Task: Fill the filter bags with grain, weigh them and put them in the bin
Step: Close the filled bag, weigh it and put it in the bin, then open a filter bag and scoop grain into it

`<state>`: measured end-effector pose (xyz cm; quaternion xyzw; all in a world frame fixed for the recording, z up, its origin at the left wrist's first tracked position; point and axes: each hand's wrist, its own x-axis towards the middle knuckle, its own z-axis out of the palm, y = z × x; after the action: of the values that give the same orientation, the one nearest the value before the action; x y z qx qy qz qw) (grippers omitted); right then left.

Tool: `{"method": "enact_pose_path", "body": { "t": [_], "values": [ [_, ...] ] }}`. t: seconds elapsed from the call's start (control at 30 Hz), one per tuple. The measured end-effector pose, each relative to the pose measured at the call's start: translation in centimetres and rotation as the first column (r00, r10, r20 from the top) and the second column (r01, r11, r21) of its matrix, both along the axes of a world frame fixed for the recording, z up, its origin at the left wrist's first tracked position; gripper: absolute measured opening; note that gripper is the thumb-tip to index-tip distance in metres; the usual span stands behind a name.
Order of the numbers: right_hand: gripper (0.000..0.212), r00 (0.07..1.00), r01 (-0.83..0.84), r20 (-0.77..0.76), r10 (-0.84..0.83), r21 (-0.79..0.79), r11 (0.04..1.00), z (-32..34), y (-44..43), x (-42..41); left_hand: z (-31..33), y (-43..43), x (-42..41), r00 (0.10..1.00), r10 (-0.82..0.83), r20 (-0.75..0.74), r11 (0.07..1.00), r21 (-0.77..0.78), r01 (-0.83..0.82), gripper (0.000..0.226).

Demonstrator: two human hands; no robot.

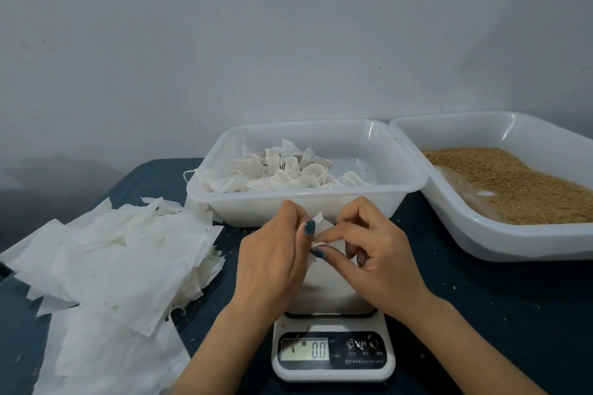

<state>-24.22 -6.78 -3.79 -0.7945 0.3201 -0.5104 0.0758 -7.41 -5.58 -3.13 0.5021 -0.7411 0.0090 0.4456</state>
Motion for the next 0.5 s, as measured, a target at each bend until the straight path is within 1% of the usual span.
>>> {"method": "enact_pose_path", "body": {
  "t": [0.07,0.17,0.23,0.3,0.33,0.43,0.5],
  "values": [
    [0.015,0.998,-0.024,0.055,0.023,0.019,1.000,0.1,-0.2,-0.1,0.0,0.0,0.1,0.996,-0.083,0.025,0.996,0.045,0.082,0.057],
    [0.016,0.995,-0.045,0.092,0.040,0.051,0.998,0.2,-0.3,-0.2,0.2,-0.1,0.1,0.974,-0.200,0.111,0.976,0.111,0.187,0.078],
    [0.012,0.992,-0.066,0.117,0.056,0.086,0.994,0.3,-0.2,-0.3,0.0,-0.4,0.1,0.958,-0.248,0.147,0.966,0.119,0.232,0.083],
    [0.007,0.987,-0.095,0.138,0.083,0.082,0.992,0.3,-0.2,-0.5,-0.1,-0.6,0.1,0.959,-0.257,0.119,0.960,0.144,0.240,0.073],
    [0.008,0.986,-0.102,0.141,0.091,0.070,0.992,0.4,-0.2,-0.5,-0.1,-0.7,0.2,0.964,-0.245,0.103,0.960,0.161,0.227,0.065],
    [0.028,0.988,-0.100,0.125,0.093,0.054,0.994,0.6,-0.2,-0.4,-0.3,-1.1,0.6,0.972,-0.230,0.044,0.953,0.212,0.216,0.044],
    [0.031,0.995,-0.048,0.086,0.046,0.020,0.999,0.5,-0.2,-0.3,-0.3,-1.1,0.8,0.970,-0.243,0.000,0.942,0.241,0.235,0.040]
  ]
}}
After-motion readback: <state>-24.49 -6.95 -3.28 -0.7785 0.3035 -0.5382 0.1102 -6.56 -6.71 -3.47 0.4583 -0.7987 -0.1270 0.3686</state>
